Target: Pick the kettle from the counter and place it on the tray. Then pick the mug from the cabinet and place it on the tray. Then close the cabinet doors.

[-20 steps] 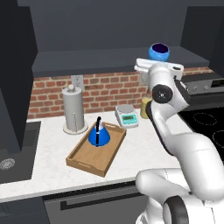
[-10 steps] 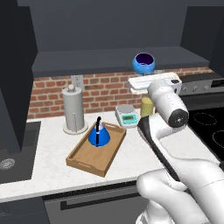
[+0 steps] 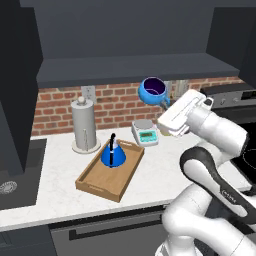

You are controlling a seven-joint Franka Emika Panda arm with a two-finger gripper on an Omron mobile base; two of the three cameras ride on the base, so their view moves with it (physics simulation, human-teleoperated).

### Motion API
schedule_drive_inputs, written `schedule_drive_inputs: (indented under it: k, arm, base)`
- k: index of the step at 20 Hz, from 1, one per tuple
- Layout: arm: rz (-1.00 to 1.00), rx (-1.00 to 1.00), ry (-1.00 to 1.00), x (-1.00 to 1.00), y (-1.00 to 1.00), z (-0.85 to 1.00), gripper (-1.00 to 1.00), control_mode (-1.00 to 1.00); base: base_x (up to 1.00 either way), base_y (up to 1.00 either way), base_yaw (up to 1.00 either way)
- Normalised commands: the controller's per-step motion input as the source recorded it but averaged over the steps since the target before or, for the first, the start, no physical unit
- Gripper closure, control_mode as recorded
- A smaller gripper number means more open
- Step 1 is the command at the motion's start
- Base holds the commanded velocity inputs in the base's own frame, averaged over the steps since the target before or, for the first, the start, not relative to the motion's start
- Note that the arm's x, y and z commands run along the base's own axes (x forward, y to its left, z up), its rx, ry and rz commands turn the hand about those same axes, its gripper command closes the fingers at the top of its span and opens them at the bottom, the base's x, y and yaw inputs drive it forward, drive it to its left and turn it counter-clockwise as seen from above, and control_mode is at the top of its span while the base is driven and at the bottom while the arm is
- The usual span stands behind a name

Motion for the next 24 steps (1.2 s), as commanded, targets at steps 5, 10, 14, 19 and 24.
schedule_drive_inputs:
  k: [5, 10, 14, 19, 24]
  arm:
    - [0.48, -0.16, 0.0, -0.79, 0.28, -0.06, 1.0, -1.0]
    - [0.43, -0.17, 0.04, -0.7, 0.4, -0.13, 1.0, -1.0]
    - [0.29, -0.15, 0.03, -0.57, 0.31, -0.25, 1.0, -1.0]
    - [0.11, -0.07, 0.07, -0.33, 0.24, -0.38, 1.0, -1.0]
    - [0.0, -0.08, 0.14, -0.03, 0.14, -0.47, 1.0, -1.0]
  base:
    - [0.0, 0.0, 0.0]
    - [0.0, 0.0, 0.0]
    - [0.0, 0.0, 0.0]
    - [0.0, 0.0, 0.0]
    - [0.0, 0.0, 0.0]
